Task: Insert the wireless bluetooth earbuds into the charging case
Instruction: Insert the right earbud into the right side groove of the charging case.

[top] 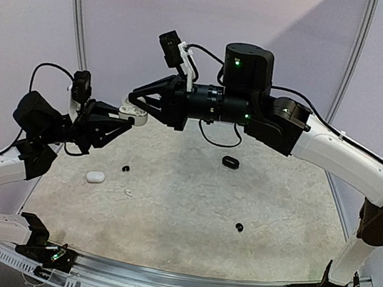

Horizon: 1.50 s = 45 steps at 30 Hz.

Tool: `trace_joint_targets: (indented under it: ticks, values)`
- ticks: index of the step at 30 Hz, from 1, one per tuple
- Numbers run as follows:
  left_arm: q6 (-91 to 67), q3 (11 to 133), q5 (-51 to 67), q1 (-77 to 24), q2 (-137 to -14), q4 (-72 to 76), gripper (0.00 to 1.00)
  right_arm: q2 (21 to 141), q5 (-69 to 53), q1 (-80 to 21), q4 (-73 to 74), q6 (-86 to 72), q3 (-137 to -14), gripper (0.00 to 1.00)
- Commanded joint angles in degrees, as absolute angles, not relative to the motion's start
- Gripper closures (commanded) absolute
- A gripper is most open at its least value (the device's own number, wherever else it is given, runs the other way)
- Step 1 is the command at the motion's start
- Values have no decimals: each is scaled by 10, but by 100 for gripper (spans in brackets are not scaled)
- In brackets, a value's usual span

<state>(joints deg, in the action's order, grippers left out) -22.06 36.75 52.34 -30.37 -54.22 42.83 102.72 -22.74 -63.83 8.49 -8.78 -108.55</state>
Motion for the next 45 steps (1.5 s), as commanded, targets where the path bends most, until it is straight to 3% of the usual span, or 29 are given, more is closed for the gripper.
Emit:
trace_joint_targets:
  ticks: [1,10,17,32,45]
  values:
    - [-190,362,559,-314,-526,466,100,1004,-236,-625,89,-79,-1065,96]
    - [-105,364,571,-314,-516,419,100,1008,-271,-625,122,-31,-1085,96]
    - [-132,363,557,-313,-517,420,100,1021,-279,-630,137,-9,-1092,97]
    - [-71,360,530,-313,-518,412,100,1050,-295,-643,74,3,-1113,97]
    - [-330,357,474,-313,-535,462,100,1040,-258,-642,60,18,-1094,98]
